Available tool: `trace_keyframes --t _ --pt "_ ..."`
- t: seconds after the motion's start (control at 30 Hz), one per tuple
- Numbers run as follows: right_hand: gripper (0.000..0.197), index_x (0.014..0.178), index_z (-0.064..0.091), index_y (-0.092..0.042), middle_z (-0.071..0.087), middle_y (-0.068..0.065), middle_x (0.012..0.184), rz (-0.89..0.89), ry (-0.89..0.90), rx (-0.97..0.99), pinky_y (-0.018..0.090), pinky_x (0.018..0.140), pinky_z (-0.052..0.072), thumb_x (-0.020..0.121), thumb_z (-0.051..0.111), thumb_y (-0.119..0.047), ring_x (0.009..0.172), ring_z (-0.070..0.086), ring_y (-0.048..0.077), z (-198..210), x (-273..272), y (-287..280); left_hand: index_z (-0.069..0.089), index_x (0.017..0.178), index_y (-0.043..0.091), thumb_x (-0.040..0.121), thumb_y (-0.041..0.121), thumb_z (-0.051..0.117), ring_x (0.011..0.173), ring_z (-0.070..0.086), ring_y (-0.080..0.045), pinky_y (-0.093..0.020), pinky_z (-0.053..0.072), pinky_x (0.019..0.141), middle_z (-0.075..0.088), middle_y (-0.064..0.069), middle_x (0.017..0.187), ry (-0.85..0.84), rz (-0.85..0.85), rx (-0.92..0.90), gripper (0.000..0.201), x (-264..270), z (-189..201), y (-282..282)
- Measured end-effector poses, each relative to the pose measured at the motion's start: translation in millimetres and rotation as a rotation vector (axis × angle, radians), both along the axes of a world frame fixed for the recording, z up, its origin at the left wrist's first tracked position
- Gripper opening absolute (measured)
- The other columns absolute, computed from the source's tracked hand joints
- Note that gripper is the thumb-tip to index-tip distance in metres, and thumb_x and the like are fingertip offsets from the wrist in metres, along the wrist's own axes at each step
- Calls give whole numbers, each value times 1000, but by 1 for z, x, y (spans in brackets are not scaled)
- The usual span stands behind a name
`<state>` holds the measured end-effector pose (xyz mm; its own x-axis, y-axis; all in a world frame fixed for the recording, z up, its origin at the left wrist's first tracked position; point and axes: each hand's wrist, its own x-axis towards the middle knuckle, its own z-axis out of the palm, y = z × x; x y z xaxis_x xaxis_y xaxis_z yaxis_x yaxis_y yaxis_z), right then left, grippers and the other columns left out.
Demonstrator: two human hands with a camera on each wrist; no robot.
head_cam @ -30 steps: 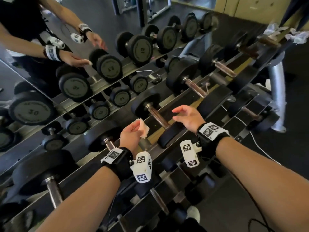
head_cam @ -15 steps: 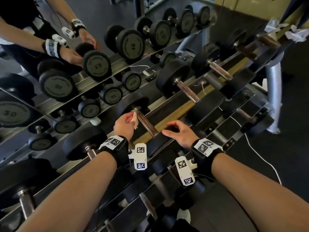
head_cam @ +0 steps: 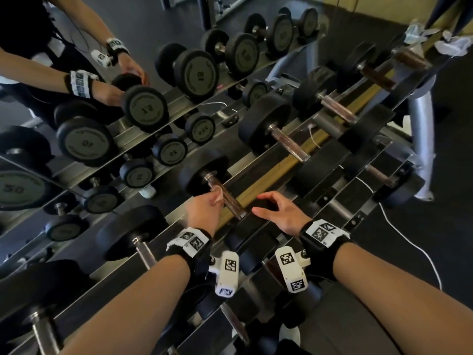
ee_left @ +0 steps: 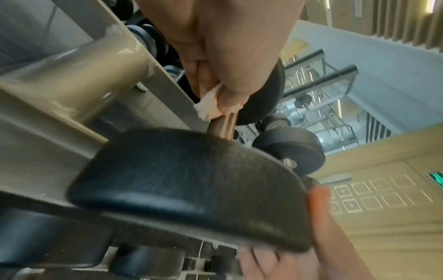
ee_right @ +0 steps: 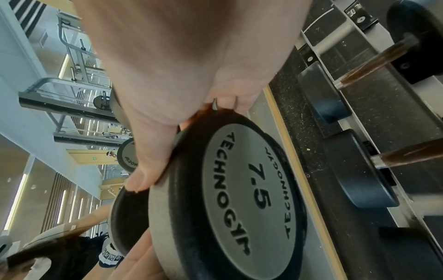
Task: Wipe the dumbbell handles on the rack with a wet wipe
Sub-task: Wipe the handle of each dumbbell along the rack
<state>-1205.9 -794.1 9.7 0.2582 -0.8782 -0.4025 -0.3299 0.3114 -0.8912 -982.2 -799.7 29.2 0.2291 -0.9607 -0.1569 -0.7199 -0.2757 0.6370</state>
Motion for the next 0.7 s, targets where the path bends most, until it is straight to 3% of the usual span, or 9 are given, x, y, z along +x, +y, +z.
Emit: trace_keyframes --t 0.07,0.13,0.2,0.27,0.33,0.4,0.53,0.6,0.7 --pt "56 129 53 -33 56 -17 121 9 -4 8 13 83 38 80 75 -50 112 51 1 0 0 -1 71 113 34 94 27 61 87 67 -18 -33 53 82 73 2 93 55 -96 33 23 -2 -2 8" --pt "57 130 53 -32 56 -14 125 27 -2 16 20 92 40 80 75 -50 116 51 4 -1 -1 -3 73 113 31 94 24 63 88 66 -7 -24 52 85 74 4 99 105 -113 44 22 2 0 11" --pt "58 129 53 -33 58 -13 126 39 -4 26 26 100 40 79 75 -52 118 52 6 0 -2 -4 73 112 31 92 22 65 72 60 13 0 41 67 73 18 88 129 -19 12 23 10 5 6" --pt "59 129 53 -34 58 -13 125 47 -9 33 28 102 41 78 76 -53 118 53 7 0 -3 -4 74 110 32 91 23 64 62 55 20 4 35 55 64 27 65 153 148 -40 23 18 15 -3" --pt "60 128 53 -33 59 -12 125 38 -22 34 29 103 43 77 76 -53 119 55 8 -1 -2 -4 75 108 31 91 24 62 71 60 9 -8 40 68 62 24 65 137 199 -58 22 21 21 -10" --pt "59 127 54 -33 60 -11 125 25 -32 30 30 104 43 77 76 -53 119 55 9 -2 -2 -2 75 109 29 93 24 60 83 61 -9 -19 39 77 67 10 78 90 122 -22 22 12 21 -12" --pt "58 127 53 -35 57 -13 127 11 -28 22 30 105 40 77 76 -53 123 52 9 -4 0 -2 69 117 27 96 19 55 76 58 -10 -25 44 73 67 8 86 2 -42 -17 27 -2 9 -1" --pt "61 130 53 -33 57 -10 130 12 -45 39 37 111 40 77 77 -52 126 51 12 -4 -1 -4 71 113 24 98 22 54 85 67 -21 -34 52 81 72 0 90 70 -88 44 23 -3 4 7" --pt "64 132 51 -32 57 -7 132 28 -64 59 45 113 39 76 77 -52 127 51 16 -2 -1 -4 76 104 27 99 32 54 92 69 -20 -35 52 90 75 -3 91 152 -128 102 23 -7 2 20"
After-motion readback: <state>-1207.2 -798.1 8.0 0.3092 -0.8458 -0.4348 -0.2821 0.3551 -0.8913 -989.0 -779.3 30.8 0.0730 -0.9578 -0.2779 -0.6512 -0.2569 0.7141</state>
